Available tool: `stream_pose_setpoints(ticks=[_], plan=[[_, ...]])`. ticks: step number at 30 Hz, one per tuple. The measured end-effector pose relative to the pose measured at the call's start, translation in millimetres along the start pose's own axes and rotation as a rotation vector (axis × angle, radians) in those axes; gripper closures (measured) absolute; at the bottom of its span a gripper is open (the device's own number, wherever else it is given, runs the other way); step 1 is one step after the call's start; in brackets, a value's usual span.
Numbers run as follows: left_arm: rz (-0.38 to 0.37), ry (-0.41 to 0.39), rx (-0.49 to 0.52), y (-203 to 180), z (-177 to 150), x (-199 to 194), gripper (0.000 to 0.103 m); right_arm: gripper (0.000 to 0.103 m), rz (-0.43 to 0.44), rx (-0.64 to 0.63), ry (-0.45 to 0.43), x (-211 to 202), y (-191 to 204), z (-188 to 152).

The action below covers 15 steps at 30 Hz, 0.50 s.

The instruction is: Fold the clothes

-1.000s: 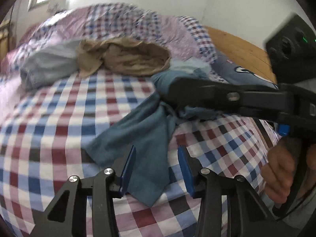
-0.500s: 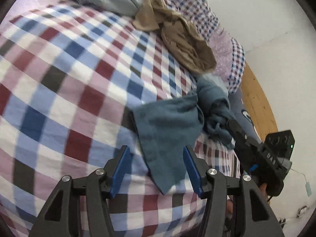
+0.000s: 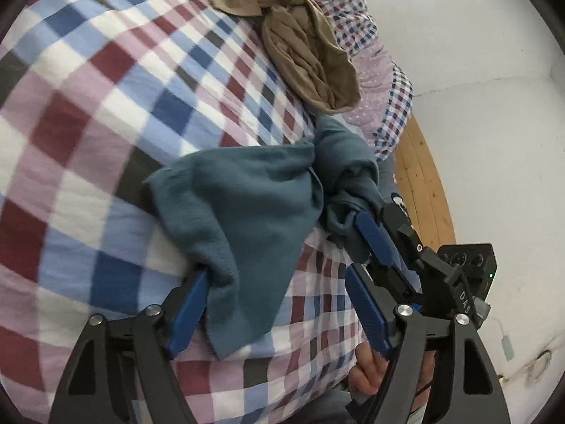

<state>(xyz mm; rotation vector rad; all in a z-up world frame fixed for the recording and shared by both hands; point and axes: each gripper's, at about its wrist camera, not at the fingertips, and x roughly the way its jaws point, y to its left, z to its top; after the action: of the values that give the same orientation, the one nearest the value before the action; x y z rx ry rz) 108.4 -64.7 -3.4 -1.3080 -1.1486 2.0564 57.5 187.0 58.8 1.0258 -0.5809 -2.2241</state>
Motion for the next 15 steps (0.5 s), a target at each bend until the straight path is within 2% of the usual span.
stream_pose_setpoints(ticks=[4, 6, 7, 8, 10, 15], plan=[[0.015, -0.026, 0.027, -5, -1, 3, 0.025, 0.059, -0.014, 0.0, -0.028, -3, -4, 0], [0.01, -0.046, 0.023, -5, 0, 3, 0.041, 0.059, -0.022, 0.001, -0.043, -4, -6, 0], [0.007, -0.042, 0.002, -1, 2, 5, 0.069, 0.059, -0.024, -0.002, -0.048, -5, -7, 0], [0.004, -0.037, -0.019, 2, 3, 7, 0.09, 0.059, -0.026, -0.005, -0.054, -6, -7, 0], [-0.037, -0.024, -0.083, 12, 6, 11, 0.091, 0.059, -0.035, -0.009, -0.062, -6, -8, 0], [-0.042, -0.084, -0.065, 11, 14, 4, 0.097, 0.059, -0.065, -0.014, -0.081, -10, -11, 0]])
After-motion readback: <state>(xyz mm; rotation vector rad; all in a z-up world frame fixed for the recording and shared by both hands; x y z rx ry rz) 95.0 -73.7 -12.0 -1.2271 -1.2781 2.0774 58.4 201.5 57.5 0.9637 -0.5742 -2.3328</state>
